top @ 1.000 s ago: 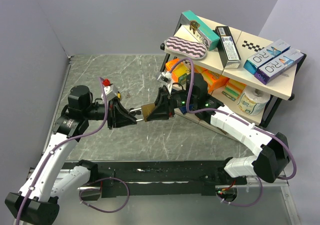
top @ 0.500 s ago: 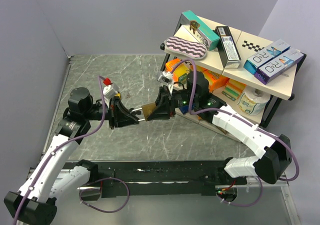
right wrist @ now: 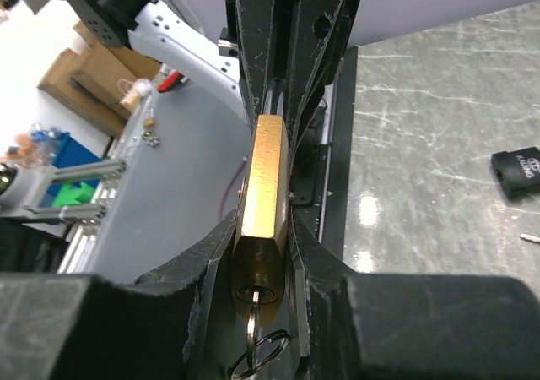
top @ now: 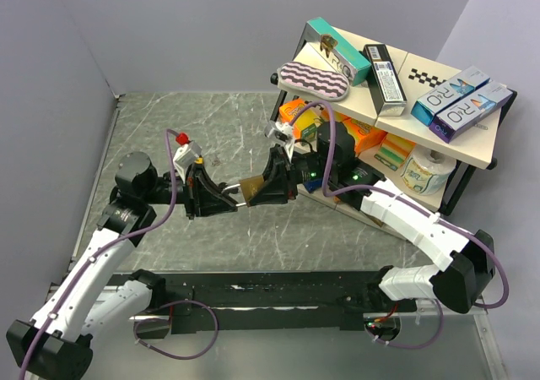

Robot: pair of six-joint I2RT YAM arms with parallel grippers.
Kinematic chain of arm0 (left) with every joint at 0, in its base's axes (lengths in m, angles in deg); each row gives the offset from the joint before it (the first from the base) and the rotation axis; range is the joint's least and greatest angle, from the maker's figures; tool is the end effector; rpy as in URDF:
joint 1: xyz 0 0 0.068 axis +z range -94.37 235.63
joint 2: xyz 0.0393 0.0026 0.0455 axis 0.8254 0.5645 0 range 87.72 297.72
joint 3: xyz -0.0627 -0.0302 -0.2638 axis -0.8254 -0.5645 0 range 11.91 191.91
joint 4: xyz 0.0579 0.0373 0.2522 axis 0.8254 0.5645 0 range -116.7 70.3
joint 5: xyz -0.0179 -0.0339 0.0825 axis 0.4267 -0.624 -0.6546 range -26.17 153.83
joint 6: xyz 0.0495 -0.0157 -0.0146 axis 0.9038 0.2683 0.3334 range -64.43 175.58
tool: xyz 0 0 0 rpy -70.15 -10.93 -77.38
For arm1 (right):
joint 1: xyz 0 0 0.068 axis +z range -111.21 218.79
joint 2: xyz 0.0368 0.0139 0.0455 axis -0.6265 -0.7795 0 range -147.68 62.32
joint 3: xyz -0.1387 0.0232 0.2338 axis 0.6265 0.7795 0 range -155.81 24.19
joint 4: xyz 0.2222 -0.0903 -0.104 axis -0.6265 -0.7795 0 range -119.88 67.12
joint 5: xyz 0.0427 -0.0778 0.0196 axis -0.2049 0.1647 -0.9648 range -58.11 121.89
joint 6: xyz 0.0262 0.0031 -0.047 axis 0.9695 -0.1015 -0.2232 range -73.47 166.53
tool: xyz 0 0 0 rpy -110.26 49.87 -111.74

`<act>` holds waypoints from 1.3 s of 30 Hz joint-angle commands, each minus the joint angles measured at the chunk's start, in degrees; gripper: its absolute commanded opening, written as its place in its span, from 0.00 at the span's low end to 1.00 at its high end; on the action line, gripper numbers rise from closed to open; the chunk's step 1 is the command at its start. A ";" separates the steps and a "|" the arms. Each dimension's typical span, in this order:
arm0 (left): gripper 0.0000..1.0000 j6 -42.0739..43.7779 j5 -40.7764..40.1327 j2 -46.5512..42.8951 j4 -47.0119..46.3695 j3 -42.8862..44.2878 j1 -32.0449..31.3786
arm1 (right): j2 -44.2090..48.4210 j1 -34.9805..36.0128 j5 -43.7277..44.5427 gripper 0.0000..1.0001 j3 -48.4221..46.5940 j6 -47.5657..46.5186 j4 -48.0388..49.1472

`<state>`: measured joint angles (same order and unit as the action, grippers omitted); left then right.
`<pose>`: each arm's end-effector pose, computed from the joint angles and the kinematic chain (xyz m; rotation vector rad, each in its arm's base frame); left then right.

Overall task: Lock with the key
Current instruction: Lock the lock.

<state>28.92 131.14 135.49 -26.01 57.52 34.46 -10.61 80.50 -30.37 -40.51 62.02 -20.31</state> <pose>0.1535 -0.0947 0.3553 0.9084 1.5985 -1.5445 0.1907 0.2122 0.3813 -1.2659 1.4163 1.6062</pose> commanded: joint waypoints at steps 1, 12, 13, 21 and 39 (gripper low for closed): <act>0.01 -4.81 -4.99 3.91 -14.93 1.15 -6.24 | -3.18 8.21 -1.02 0.00 -1.82 4.46 14.22; 0.01 -3.85 -8.60 4.53 -15.73 2.74 -8.36 | -4.51 9.97 -1.37 0.00 -2.00 3.60 11.78; 0.01 -2.89 -8.68 4.09 -14.24 2.30 -8.28 | -4.33 9.62 -1.29 0.00 -2.18 2.89 10.89; 0.01 3.01 -8.95 -1.71 -4.04 -0.25 -5.55 | -1.61 3.73 -1.80 0.00 -2.35 -0.54 5.26; 0.01 31.48 2.21 -0.31 26.20 7.74 6.93 | -0.55 -2.78 -1.90 0.65 -6.39 -16.87 -18.63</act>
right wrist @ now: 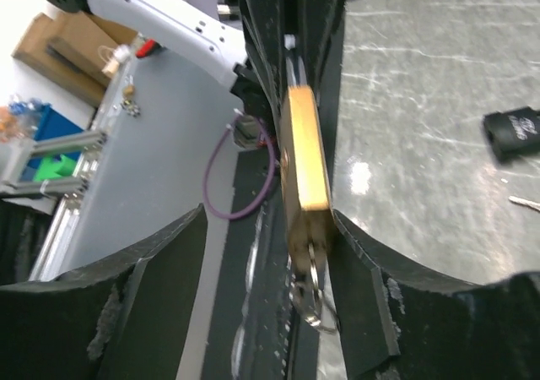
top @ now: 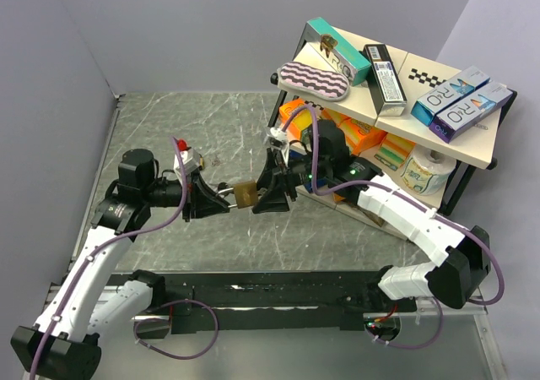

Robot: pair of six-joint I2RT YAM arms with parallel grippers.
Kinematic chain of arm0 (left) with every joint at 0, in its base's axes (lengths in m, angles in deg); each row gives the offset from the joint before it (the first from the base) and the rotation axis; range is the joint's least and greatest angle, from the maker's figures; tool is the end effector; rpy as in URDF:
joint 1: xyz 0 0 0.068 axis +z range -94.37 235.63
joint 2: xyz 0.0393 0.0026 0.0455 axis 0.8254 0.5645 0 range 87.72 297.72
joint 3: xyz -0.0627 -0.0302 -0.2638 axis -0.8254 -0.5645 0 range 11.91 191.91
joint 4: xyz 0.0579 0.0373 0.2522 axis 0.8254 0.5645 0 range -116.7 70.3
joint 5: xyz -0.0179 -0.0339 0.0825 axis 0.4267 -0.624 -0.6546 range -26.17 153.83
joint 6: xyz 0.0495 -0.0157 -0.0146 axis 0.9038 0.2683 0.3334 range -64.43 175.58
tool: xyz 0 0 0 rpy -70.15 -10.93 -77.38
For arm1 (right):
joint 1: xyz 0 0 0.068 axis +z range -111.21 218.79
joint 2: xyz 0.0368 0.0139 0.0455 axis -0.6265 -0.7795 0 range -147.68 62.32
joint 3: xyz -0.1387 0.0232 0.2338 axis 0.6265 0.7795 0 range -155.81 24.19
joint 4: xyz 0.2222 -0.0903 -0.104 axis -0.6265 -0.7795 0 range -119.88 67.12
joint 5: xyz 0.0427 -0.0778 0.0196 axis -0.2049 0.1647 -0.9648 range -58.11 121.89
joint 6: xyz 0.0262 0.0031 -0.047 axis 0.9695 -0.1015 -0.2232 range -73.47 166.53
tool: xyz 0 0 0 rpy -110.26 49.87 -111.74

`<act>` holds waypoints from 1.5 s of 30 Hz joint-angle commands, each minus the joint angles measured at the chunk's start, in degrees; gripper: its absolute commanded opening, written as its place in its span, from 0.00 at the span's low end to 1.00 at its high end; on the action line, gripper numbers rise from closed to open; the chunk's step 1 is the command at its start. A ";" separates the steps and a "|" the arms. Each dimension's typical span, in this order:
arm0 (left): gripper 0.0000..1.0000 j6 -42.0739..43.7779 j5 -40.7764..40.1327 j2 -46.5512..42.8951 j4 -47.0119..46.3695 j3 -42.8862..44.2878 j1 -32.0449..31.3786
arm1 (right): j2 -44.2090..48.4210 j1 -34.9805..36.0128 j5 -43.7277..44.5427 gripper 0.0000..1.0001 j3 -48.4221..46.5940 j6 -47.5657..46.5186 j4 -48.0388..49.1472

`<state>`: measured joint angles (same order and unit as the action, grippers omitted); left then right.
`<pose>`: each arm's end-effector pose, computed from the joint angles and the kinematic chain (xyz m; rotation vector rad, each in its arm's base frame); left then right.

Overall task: Lock with the key
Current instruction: Lock the lock.

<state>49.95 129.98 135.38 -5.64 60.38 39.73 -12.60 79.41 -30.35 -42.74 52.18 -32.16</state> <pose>0.1539 -0.0777 0.3415 0.9476 1.6714 -1.3472 0.1986 0.2118 0.3670 -1.3234 1.4985 1.5427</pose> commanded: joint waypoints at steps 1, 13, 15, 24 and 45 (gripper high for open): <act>0.01 11.33 3.89 -0.29 6.27 4.97 1.66 | 1.53 -1.86 -1.84 0.63 -4.34 -7.93 -7.68; 0.01 11.78 4.43 -1.43 5.92 4.53 1.66 | 1.17 -2.65 -2.27 0.22 -4.08 -10.04 -10.49; 0.01 11.61 4.43 -1.43 5.84 4.44 1.66 | 1.26 -2.65 -2.27 0.16 -3.99 -10.66 -11.11; 0.01 14.41 4.95 -1.96 8.12 3.92 2.01 | 3.46 -5.37 -2.45 0.00 -2.68 -12.42 -13.40; 0.01 -12.20 -9.88 0.23 -9.54 1.10 9.13 | 2.69 -3.02 10.36 0.00 2.07 -20.85 -13.67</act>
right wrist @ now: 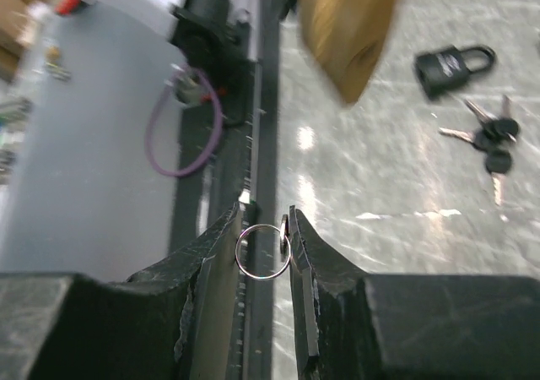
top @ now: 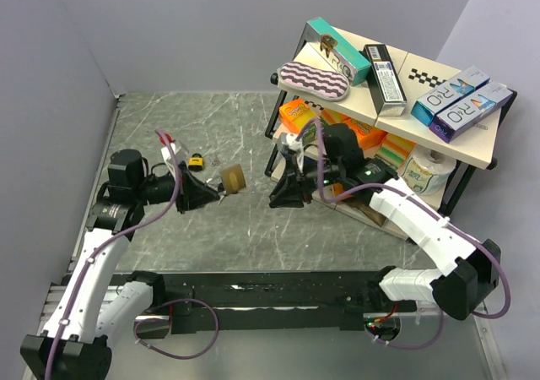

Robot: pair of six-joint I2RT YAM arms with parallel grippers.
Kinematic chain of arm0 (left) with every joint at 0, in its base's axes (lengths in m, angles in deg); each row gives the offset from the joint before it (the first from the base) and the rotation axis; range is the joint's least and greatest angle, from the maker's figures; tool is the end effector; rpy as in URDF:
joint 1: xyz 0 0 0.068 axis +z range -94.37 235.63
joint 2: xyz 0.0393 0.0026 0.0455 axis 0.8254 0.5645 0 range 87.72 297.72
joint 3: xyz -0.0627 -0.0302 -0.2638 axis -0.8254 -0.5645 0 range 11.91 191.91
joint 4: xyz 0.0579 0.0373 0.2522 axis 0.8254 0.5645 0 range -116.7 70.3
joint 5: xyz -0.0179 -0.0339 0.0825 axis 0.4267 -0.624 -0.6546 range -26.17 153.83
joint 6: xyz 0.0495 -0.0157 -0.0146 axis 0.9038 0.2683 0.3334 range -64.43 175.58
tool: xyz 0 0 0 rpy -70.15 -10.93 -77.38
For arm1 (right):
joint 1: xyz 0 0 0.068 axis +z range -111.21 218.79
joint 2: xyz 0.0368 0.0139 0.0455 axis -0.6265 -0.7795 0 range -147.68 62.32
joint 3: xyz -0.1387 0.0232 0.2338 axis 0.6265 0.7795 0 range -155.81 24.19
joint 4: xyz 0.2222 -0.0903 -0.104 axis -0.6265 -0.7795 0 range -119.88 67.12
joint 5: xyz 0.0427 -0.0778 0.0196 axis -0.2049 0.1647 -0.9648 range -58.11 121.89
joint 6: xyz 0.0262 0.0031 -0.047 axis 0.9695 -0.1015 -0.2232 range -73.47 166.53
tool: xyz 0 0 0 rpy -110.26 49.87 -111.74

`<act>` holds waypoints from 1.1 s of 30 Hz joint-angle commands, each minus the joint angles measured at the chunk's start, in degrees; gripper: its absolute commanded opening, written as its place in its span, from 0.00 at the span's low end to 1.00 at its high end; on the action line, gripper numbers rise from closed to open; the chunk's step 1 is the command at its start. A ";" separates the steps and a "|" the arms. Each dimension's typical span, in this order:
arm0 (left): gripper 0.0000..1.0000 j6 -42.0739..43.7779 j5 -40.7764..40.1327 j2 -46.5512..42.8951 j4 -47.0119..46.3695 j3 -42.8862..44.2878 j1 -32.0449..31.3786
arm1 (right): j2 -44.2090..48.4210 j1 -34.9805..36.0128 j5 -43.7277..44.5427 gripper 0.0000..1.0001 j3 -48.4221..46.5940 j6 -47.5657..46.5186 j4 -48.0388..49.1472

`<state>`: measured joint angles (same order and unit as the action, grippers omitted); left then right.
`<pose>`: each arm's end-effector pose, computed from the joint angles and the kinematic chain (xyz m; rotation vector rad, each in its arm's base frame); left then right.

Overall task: Lock with the key
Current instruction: Lock the lock, then place the key at the center of the board.

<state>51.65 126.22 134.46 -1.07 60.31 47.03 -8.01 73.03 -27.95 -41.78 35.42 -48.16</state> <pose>0.1584 -0.0559 0.3360 0.7815 1.7708 -1.2119 0.1974 0.1716 0.3580 -1.3536 1.5474 1.3264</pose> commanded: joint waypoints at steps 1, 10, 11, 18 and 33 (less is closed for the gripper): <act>0.01 -15.05 -7.10 1.86 -14.37 1.69 2.62 | -3.05 6.08 9.98 0.00 1.63 -4.61 3.30; 0.01 -19.98 -13.61 8.89 -9.55 2.23 15.80 | -25.19 16.64 24.85 0.00 -6.70 0.47 15.78; 0.01 -20.07 -13.52 9.15 -9.54 2.14 16.94 | -26.95 17.69 25.20 0.00 -7.67 1.00 16.39; 0.01 -14.98 -13.44 11.53 -4.01 3.89 22.48 | -39.25 20.95 29.94 0.00 -11.89 -0.04 18.86; 0.01 -8.13 -12.21 11.62 0.82 1.79 23.72 | -45.34 20.87 32.32 0.11 -9.09 -0.40 22.82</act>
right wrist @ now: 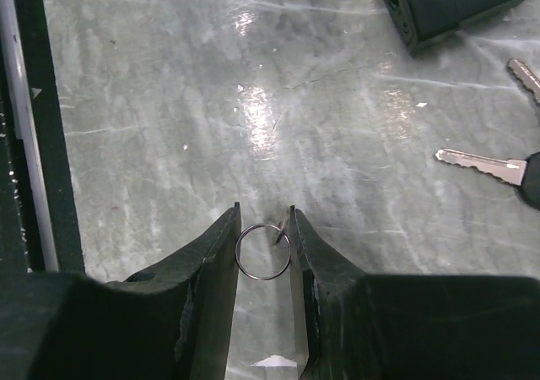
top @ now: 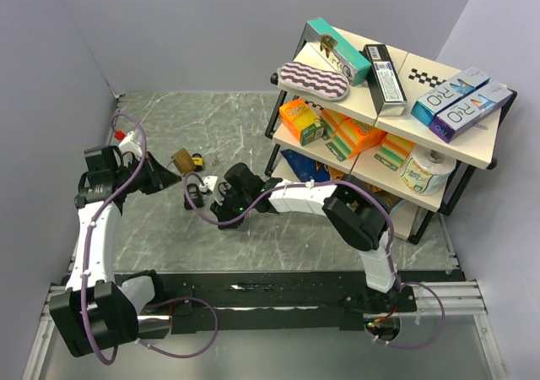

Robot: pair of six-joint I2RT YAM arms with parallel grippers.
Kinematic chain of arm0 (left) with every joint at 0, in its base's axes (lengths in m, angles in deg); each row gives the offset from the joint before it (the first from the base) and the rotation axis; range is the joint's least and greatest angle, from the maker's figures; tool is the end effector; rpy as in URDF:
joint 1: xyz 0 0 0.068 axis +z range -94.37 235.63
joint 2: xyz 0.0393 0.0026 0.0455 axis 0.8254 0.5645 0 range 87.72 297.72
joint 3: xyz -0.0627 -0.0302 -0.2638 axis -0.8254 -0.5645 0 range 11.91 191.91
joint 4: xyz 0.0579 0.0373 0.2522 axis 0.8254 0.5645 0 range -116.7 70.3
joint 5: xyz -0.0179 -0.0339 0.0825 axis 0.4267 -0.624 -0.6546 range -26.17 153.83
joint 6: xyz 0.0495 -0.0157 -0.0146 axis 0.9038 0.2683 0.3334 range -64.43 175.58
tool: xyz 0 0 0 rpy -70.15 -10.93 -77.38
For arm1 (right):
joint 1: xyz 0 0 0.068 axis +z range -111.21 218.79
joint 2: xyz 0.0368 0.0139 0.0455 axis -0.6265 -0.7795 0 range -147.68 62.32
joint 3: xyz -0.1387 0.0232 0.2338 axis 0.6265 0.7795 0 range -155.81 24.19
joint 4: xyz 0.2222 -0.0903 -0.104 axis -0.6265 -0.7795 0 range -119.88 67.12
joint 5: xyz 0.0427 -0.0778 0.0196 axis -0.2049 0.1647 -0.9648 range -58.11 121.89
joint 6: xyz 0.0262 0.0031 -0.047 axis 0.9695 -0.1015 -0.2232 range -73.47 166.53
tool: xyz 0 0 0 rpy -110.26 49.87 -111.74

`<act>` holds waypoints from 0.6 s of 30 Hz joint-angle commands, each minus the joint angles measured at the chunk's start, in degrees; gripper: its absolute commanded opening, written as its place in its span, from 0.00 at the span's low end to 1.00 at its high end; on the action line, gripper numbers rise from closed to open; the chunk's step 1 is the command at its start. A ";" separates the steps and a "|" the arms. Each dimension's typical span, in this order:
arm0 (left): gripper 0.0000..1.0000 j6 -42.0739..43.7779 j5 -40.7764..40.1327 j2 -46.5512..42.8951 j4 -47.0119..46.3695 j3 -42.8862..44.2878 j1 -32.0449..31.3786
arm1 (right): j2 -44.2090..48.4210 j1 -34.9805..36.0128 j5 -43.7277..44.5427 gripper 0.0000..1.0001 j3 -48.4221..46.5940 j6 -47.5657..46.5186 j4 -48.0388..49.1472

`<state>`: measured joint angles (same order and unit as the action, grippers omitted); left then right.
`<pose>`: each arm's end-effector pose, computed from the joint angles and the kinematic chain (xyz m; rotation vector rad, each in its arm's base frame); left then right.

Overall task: Lock with the key
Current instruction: Place the key at the center of the board.

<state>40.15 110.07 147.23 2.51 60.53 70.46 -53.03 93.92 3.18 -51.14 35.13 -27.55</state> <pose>0.2129 0.0298 0.2900 -0.1470 2.1596 -0.9117 0.2341 0.3659 0.1666 -1.5436 1.8818 0.9510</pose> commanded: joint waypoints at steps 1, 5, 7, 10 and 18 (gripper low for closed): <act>0.01 4.25 4.12 -0.97 -2.32 1.65 0.29 | -0.40 -0.03 1.11 0.15 0.27 -0.29 1.94; 0.01 10.74 2.63 -0.01 1.10 2.70 0.29 | -0.14 -0.03 1.11 0.35 0.53 0.15 1.15; 0.01 12.77 2.45 0.52 2.86 3.32 0.29 | 0.21 0.06 1.46 0.38 1.06 -0.03 1.41; 0.01 19.09 2.37 1.57 6.97 4.90 0.37 | 1.09 -0.03 2.60 0.50 0.98 -1.60 1.24; 0.01 46.95 2.18 6.15 28.08 12.99 0.29 | 5.65 -0.82 1.03 0.76 0.53 -4.24 0.01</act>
<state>70.32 108.26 153.76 21.55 68.40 70.55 -52.86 93.66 6.06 -50.33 32.88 -28.12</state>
